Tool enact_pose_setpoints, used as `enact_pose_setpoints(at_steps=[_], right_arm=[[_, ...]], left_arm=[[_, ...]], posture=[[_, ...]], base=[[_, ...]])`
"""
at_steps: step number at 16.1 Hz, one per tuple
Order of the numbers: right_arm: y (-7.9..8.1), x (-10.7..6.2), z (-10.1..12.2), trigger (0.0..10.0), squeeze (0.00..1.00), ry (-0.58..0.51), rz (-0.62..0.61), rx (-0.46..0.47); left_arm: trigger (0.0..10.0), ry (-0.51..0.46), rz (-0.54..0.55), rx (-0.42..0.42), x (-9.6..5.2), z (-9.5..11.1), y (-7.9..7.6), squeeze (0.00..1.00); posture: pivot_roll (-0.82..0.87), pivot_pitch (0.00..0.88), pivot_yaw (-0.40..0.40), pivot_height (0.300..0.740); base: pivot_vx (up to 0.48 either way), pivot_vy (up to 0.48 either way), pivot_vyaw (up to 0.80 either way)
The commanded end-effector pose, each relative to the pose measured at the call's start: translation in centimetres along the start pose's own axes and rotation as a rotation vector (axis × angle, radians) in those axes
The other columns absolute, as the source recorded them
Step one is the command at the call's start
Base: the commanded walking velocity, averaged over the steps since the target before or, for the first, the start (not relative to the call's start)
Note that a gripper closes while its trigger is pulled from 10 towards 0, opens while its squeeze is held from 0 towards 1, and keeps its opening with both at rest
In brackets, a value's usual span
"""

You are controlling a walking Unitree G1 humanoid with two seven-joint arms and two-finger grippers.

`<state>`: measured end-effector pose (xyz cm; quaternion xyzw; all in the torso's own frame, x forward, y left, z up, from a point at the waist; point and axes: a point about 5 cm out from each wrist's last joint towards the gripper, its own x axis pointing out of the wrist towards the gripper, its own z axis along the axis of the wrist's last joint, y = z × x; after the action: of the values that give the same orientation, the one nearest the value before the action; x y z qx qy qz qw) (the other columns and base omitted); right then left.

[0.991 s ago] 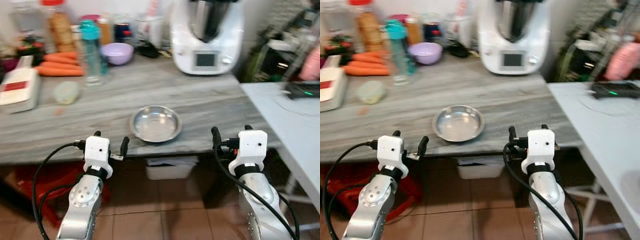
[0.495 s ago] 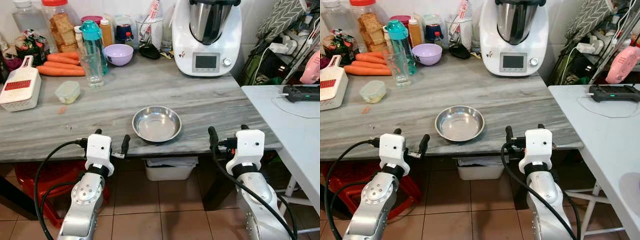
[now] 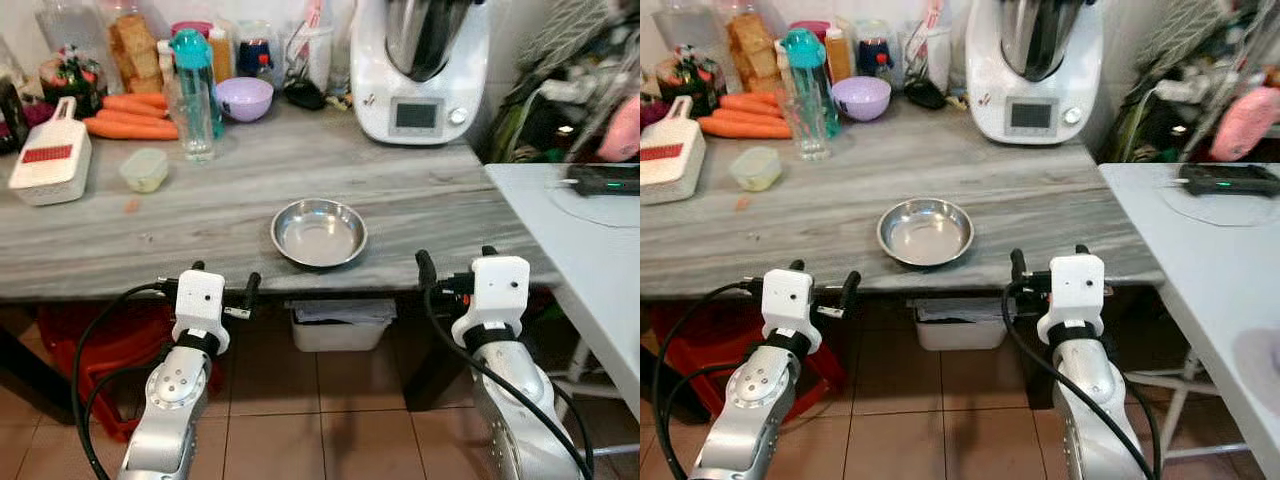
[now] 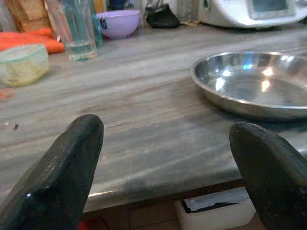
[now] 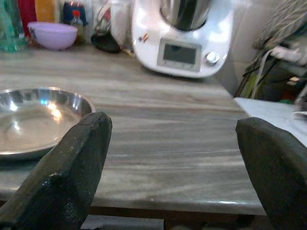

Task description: Setting the table

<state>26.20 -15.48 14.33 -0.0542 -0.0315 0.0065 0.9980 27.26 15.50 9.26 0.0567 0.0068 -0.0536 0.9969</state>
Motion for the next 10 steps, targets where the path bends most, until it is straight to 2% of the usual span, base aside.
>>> enact_pose_setpoints(at_steps=[1,10], right_arm=[[-0.51,0.03,0.17,10.0,0.0,-0.004,-0.016,0.001],[-0.58,0.13,0.13,10.0,0.0,-0.004,-0.026,0.004]], left_arm=[[10.0,-0.001,0.001,0.008,0.07,0.03,-0.07,0.0],[10.0,-0.004,-0.007,0.016,0.12,0.05,-0.11,0.0]], posture=[[-0.07,0.0,-0.023,0.74],[-0.06,0.0,-0.017,0.74]], base=[[-0.255,0.0,0.0],[-0.287,0.0,0.0]])
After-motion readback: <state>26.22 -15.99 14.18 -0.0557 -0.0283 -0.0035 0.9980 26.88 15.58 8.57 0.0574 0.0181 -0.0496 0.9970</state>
